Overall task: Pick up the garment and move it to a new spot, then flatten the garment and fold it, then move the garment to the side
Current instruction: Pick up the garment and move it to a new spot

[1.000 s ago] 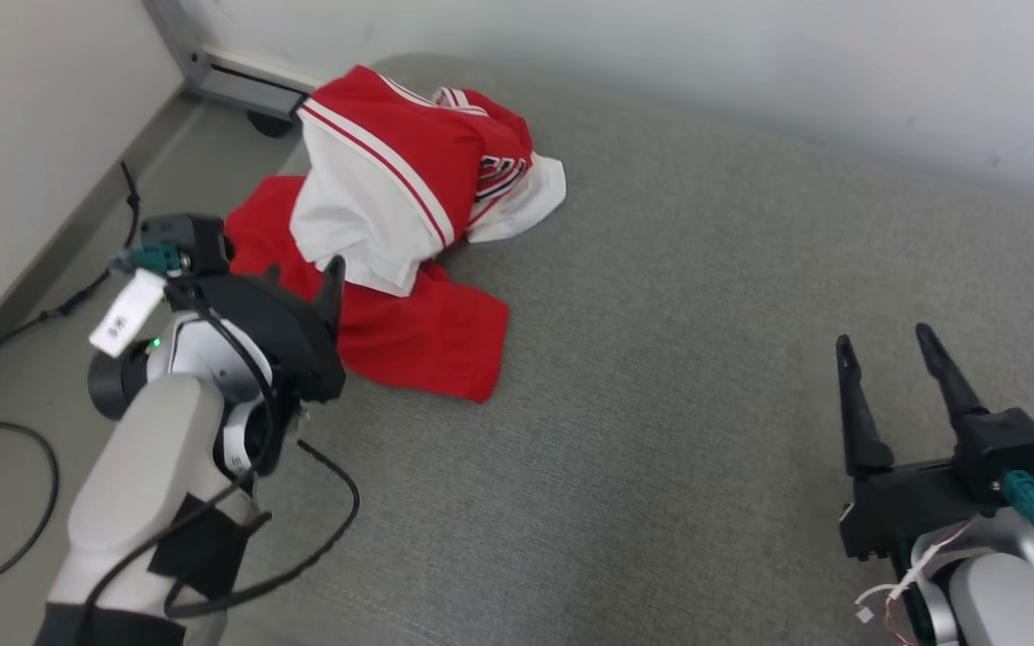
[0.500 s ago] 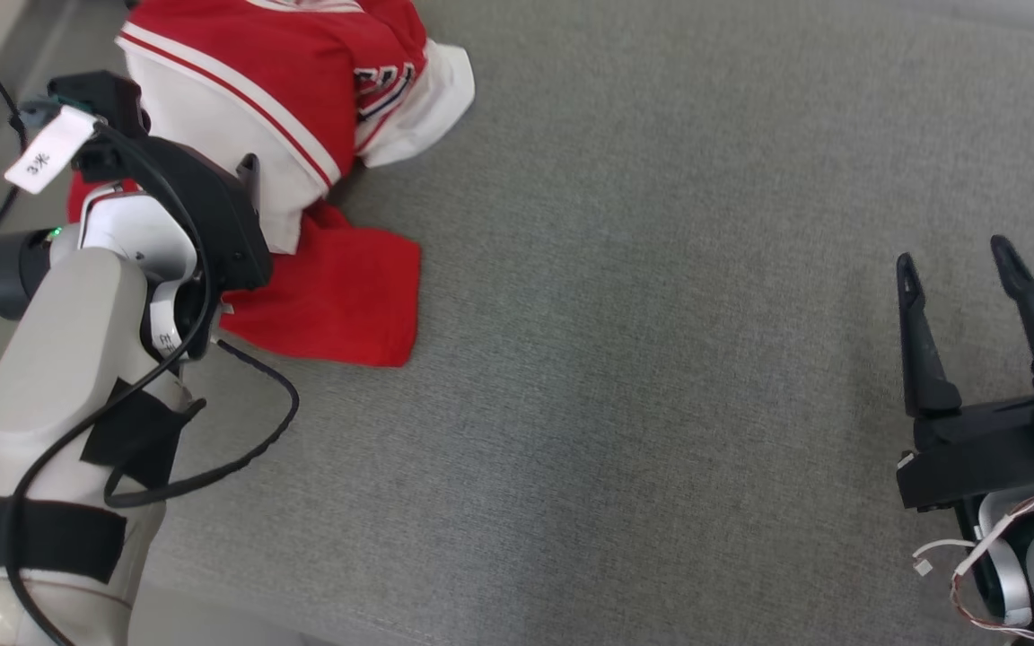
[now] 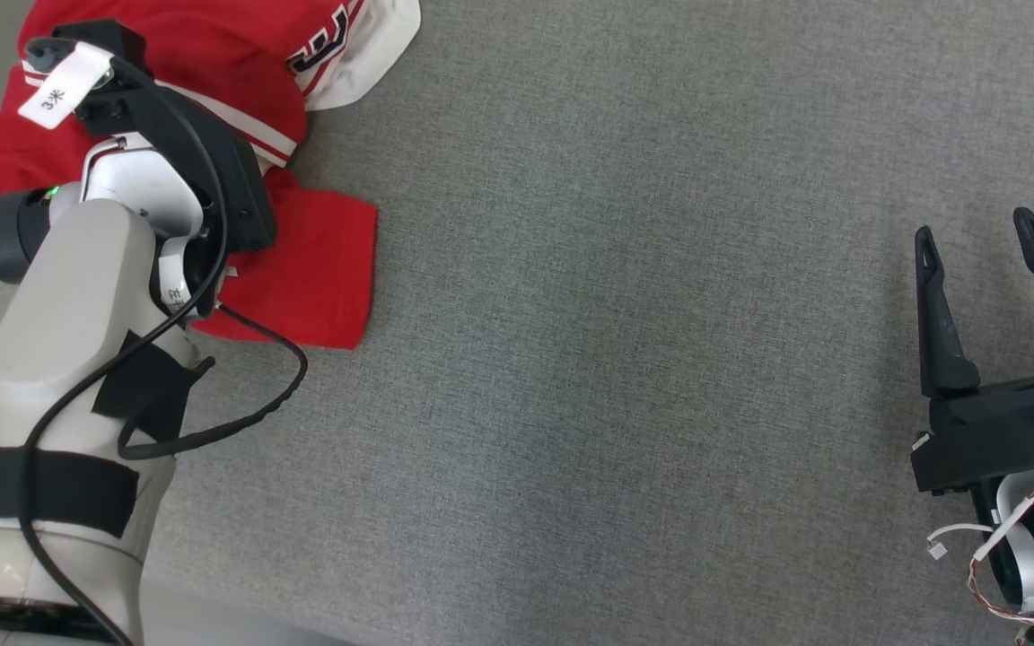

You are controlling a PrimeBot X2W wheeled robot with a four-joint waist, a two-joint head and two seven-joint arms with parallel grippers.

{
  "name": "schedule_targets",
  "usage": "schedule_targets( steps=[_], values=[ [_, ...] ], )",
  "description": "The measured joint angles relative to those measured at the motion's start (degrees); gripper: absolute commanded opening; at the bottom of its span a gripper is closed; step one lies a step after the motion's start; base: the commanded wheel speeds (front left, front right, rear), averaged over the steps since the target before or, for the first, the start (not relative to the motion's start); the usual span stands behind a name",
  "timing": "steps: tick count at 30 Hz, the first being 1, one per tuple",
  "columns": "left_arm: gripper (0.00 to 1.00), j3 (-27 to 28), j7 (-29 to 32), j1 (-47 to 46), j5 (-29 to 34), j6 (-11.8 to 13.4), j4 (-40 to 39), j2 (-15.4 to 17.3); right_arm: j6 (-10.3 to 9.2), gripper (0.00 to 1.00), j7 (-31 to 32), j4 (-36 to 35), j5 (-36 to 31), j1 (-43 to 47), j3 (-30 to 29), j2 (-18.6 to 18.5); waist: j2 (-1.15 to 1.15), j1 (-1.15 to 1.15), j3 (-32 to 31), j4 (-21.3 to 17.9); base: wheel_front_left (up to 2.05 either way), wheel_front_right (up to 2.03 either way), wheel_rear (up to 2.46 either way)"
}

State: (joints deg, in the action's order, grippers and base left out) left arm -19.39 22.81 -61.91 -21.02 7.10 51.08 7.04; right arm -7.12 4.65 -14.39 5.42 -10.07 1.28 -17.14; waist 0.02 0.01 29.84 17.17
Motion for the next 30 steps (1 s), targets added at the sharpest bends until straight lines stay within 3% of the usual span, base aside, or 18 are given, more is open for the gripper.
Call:
schedule_targets(
  steps=[12,23,30],
  values=[
    [0.0,0.46,-3.78,-2.49,2.46,0.0,4.04,-1.51,0.0,1.0,0.89,3.12,0.46,-1.19,0.86,2.07,-0.01,-0.02,-3.58,1.04,0.0,0.0,0.0],
    [0.0,-0.66,-8.89,-5.87,4.71,-0.13,5.84,-1.54,0.0,1.0,-1.0,9.27,1.82,-2.21,3.0,6.6,-0.01,-0.02,-10.64,0.33,0.0,0.0,0.0],
    [0.0,-2.3,-11.9,-6.71,4.8,-2.6,6.27,-4.1,0.0,1.0,-3.24,13.11,2.87,-2.24,2.72,10.29,-0.02,-0.02,-15.78,-2.17,0.0,0.0,0.0]
  ],
)
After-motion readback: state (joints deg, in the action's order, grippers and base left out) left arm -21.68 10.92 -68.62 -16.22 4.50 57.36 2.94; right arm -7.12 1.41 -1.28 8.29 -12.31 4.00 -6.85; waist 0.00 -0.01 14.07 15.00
